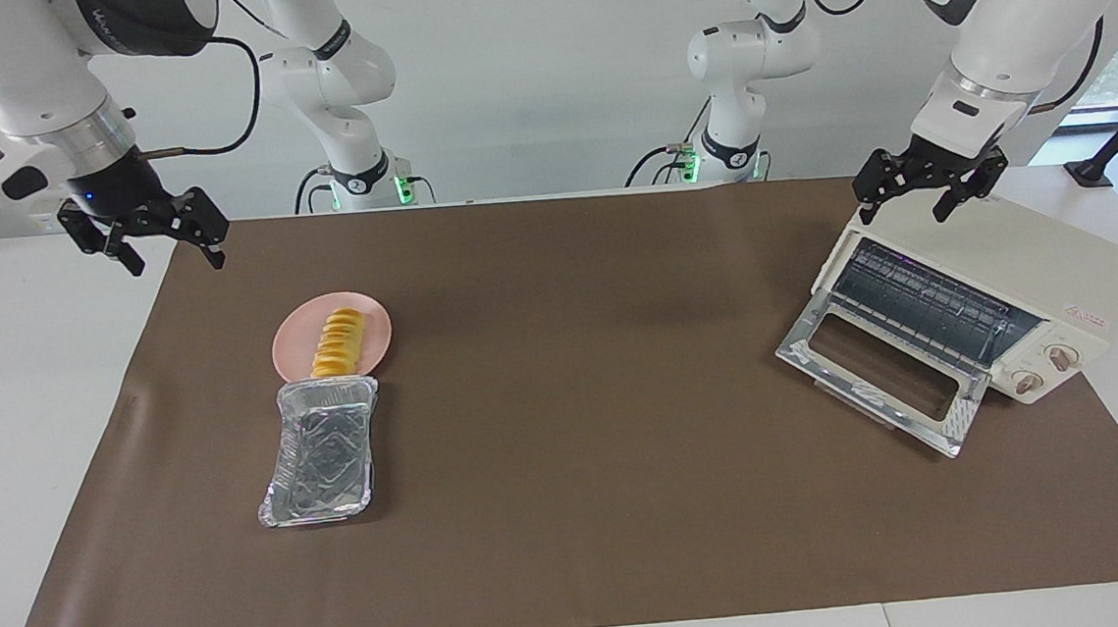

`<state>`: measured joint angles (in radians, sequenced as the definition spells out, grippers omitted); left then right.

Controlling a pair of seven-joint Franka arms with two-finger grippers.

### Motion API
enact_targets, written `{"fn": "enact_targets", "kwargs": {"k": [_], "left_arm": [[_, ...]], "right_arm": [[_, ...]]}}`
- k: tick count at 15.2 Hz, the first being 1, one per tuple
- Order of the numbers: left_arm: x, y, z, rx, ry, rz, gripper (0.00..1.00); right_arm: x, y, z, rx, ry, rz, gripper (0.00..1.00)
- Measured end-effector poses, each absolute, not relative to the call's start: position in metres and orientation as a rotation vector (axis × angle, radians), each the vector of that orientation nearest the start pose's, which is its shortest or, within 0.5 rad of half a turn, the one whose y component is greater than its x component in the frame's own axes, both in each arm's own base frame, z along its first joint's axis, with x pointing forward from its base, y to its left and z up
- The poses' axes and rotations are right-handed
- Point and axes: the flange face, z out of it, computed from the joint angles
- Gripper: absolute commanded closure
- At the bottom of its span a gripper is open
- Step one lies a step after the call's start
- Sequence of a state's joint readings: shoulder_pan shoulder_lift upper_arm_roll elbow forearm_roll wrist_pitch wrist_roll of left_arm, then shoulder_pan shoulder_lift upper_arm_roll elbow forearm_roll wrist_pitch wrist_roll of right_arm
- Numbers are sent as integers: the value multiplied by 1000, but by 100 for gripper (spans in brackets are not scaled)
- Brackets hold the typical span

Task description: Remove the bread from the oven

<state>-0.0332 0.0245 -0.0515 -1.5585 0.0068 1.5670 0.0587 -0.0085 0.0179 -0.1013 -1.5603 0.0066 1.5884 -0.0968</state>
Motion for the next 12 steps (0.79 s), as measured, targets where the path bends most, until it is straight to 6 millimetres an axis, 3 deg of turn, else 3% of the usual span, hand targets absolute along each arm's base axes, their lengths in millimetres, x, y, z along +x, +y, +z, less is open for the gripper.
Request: {"fn": "enact_targets", "kwargs": {"k": [4, 12], "left_arm": [[560, -46, 616, -3128, 224, 25, 0], [560, -46, 616, -3128, 224, 25, 0]], "right_arm": [[552, -70, 616, -3131, 48, 72, 0], [551, -71, 616, -3130, 54, 80, 0]]}}
